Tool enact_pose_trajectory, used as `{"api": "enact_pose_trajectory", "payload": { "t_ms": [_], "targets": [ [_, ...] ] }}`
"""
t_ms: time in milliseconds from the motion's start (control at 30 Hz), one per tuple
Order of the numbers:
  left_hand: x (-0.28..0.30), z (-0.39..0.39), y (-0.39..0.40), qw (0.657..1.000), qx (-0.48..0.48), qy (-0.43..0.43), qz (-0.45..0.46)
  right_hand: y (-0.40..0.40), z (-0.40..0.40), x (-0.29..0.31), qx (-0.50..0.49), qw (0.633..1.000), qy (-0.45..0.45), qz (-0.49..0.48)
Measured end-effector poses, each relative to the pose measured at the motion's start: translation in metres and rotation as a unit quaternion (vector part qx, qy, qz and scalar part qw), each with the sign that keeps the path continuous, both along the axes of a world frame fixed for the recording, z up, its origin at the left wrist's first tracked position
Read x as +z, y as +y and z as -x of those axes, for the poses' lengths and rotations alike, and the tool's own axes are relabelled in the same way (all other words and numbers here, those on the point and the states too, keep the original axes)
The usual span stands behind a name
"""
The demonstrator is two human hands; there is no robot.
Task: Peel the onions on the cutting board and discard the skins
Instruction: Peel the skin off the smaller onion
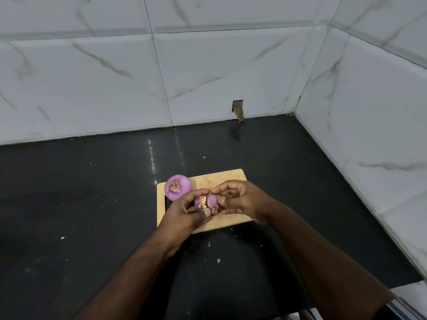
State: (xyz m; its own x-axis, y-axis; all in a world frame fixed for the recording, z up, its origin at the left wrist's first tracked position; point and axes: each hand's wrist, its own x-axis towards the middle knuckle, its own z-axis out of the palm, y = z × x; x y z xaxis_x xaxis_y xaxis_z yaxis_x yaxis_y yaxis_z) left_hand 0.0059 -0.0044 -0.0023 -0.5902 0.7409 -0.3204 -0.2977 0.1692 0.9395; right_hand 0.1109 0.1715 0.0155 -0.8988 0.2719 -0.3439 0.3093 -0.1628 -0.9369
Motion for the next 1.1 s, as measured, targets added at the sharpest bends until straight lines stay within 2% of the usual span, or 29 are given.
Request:
{"api": "enact_pose_trajectory", "payload": {
  "t_ms": [100, 300, 467, 500, 600, 800, 900, 1100],
  "targets": [
    [0.001, 0.0, 0.0, 1.0, 0.003, -0.015, -0.005, 0.001, 0.001, 0.003, -0.012, 1.0, -0.016, -0.008],
    [0.004, -0.005, 0.001, 0.997, 0.031, 0.068, 0.004, -0.003, 0.007, 0.004, -0.091, 0.995, -0.038, -0.029],
    [0.006, -0.005, 0.002, 0.996, 0.034, 0.087, 0.004, -0.013, 0.013, 0.002, -0.088, 0.979, -0.074, -0.168],
    [0.006, -0.005, 0.002, 0.995, 0.035, 0.092, 0.005, -0.013, 0.013, 0.001, -0.087, 0.979, -0.075, -0.167],
    [0.007, -0.003, 0.001, 0.994, 0.033, 0.109, 0.007, -0.011, 0.01, 0.003, -0.083, 0.992, -0.049, -0.085],
    [0.006, -0.004, 0.003, 0.99, 0.03, 0.136, 0.02, -0.013, 0.007, 0.0, -0.085, 0.986, -0.043, -0.14],
    [0.008, -0.005, 0.002, 0.993, 0.024, 0.117, 0.011, -0.015, 0.009, -0.006, -0.068, 0.982, -0.067, -0.163],
    [0.002, -0.006, -0.002, 0.999, 0.034, 0.021, -0.025, -0.016, 0.013, -0.01, -0.072, 0.964, -0.113, -0.231]
  ]
}}
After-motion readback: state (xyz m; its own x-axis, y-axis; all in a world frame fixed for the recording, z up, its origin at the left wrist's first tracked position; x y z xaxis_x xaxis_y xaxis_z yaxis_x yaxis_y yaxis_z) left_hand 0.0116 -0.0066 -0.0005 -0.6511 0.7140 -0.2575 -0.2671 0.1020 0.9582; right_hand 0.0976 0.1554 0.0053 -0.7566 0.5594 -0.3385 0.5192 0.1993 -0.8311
